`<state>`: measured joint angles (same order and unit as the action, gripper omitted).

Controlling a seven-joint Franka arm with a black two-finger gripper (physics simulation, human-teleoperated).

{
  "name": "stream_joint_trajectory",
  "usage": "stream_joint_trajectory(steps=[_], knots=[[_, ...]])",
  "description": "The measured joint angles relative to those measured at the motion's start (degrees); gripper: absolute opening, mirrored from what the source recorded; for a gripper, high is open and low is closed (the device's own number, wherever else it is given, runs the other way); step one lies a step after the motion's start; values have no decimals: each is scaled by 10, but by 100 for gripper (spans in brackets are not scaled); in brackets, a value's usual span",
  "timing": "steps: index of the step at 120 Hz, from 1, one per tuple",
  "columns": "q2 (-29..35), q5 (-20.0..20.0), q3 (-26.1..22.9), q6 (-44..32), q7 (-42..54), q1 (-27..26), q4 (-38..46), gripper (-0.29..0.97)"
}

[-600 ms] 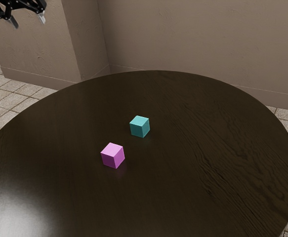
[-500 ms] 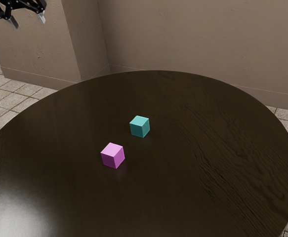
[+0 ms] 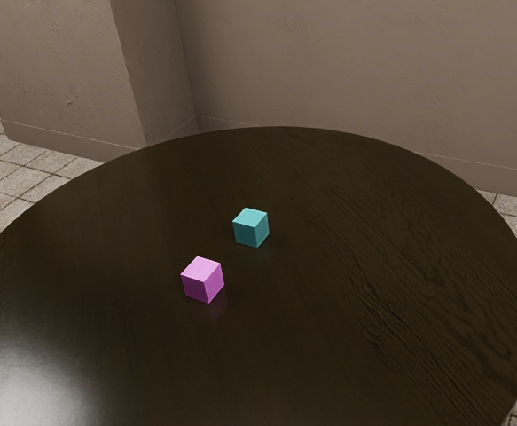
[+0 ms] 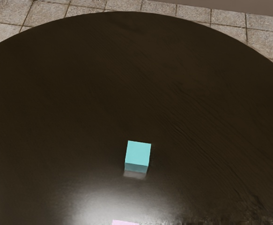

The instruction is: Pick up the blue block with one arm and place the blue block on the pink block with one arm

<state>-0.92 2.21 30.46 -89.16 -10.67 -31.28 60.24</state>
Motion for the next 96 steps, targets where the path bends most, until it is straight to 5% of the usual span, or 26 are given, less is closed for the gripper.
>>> stream_joint_trajectory(steps=[15,29,48,61,86,96], knots=[[-3,7,18,0,0,-106,1,66],[-8,8,19,-1,0,-141,16,66],[2,-1,19,-3,-1,-83,120,66],[65,-1,17,-32,-2,-50,258,66],[80,9,18,-96,0,-59,400,66],[40,13,-70,-144,5,47,433,66]])
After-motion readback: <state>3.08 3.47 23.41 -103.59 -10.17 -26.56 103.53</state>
